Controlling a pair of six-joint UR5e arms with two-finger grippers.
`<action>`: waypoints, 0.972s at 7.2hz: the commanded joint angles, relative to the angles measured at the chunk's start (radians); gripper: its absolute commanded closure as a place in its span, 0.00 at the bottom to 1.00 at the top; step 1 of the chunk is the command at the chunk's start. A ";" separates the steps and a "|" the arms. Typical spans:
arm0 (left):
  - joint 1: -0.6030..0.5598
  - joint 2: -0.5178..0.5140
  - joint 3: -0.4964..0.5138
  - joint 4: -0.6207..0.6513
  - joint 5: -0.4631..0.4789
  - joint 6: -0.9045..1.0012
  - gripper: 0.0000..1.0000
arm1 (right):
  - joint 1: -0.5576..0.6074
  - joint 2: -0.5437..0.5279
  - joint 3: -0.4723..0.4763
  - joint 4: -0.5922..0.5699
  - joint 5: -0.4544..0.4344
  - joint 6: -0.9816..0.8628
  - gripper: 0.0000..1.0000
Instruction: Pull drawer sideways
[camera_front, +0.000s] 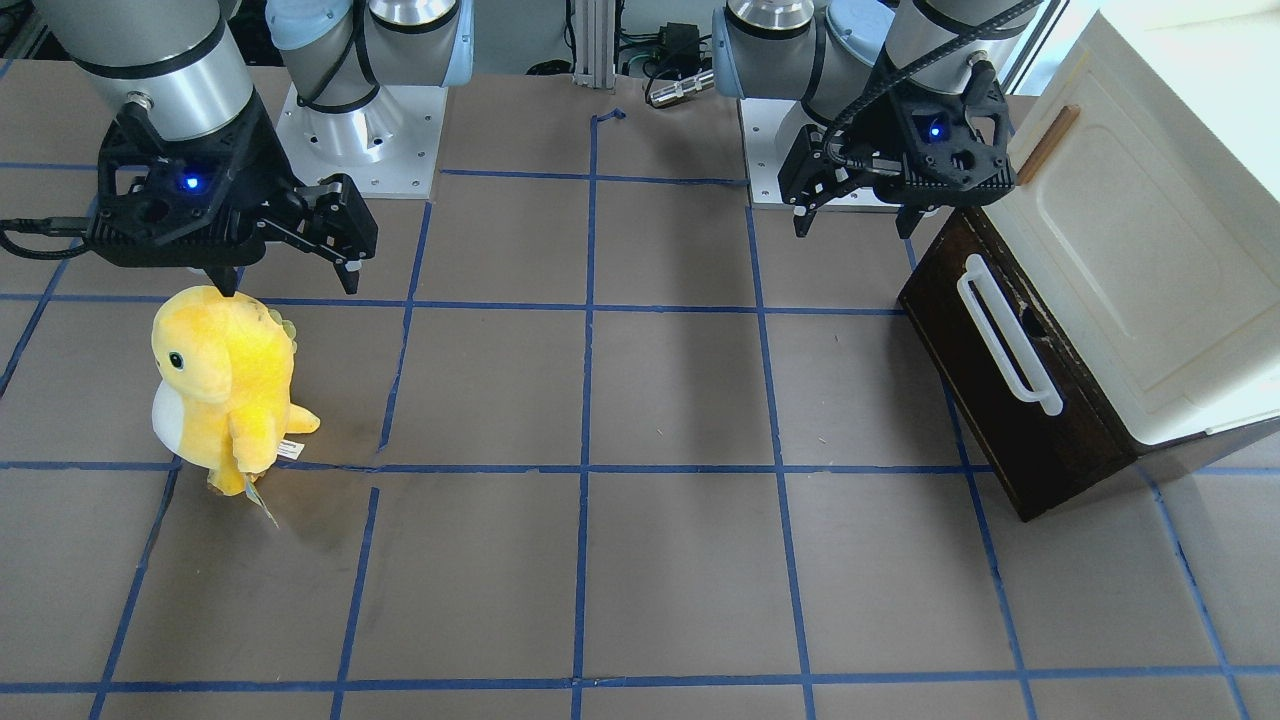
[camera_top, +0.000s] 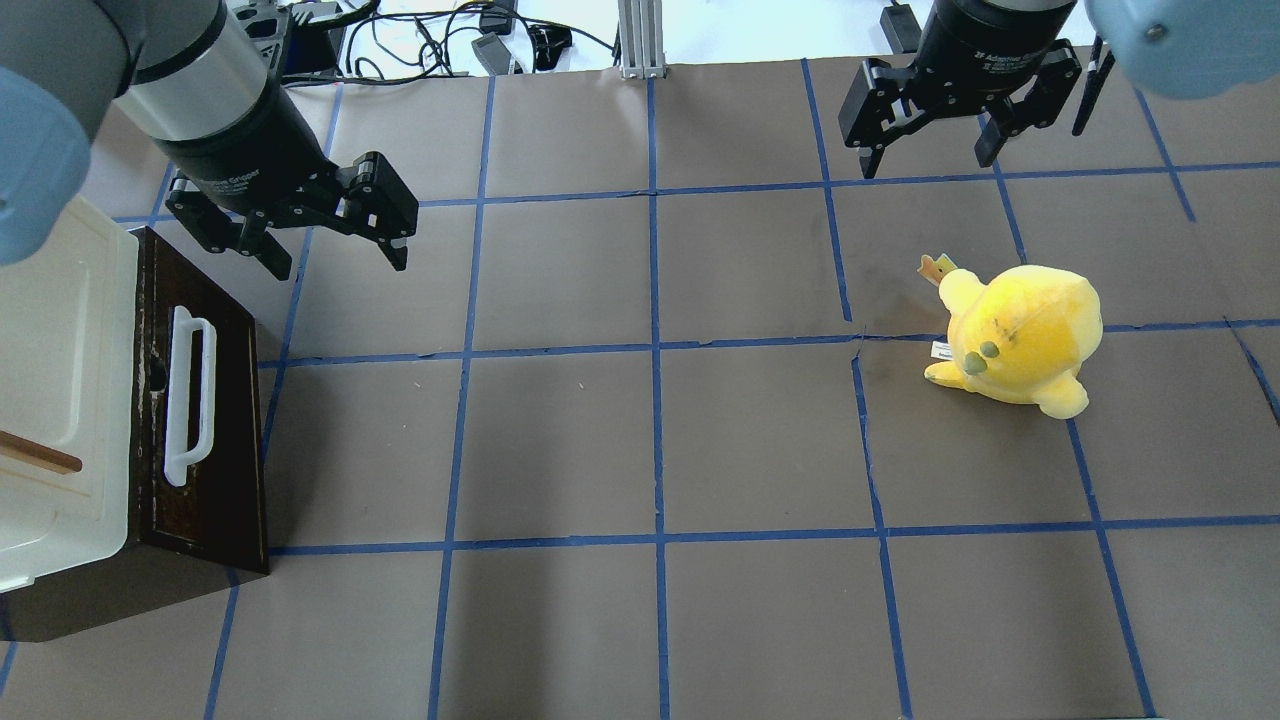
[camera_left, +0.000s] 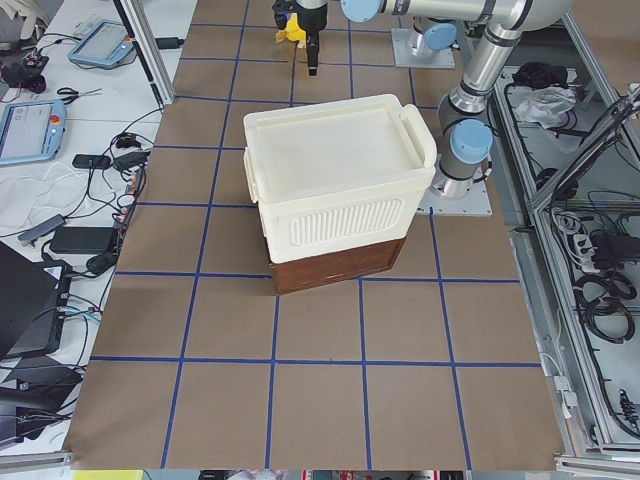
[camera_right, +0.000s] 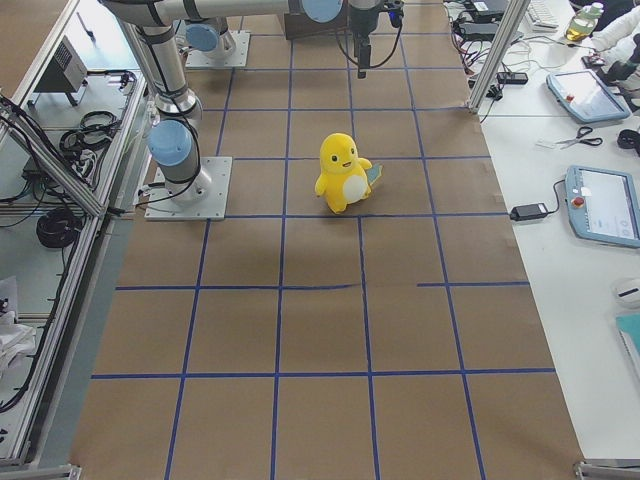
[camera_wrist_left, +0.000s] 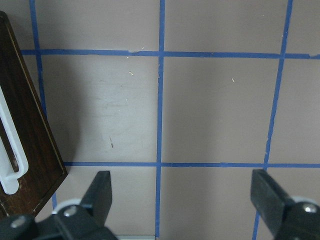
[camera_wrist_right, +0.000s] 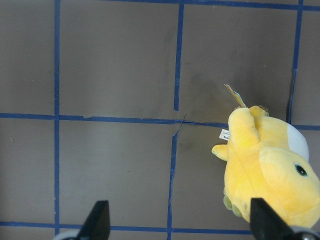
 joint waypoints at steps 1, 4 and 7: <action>0.000 0.008 -0.003 -0.004 0.002 0.002 0.00 | 0.000 0.000 0.000 0.000 0.000 0.000 0.00; 0.000 0.008 -0.003 -0.002 0.003 0.002 0.00 | 0.000 0.000 0.000 0.000 0.000 0.000 0.00; 0.000 -0.004 -0.007 -0.004 0.003 0.003 0.00 | 0.000 0.000 0.000 0.000 0.000 0.000 0.00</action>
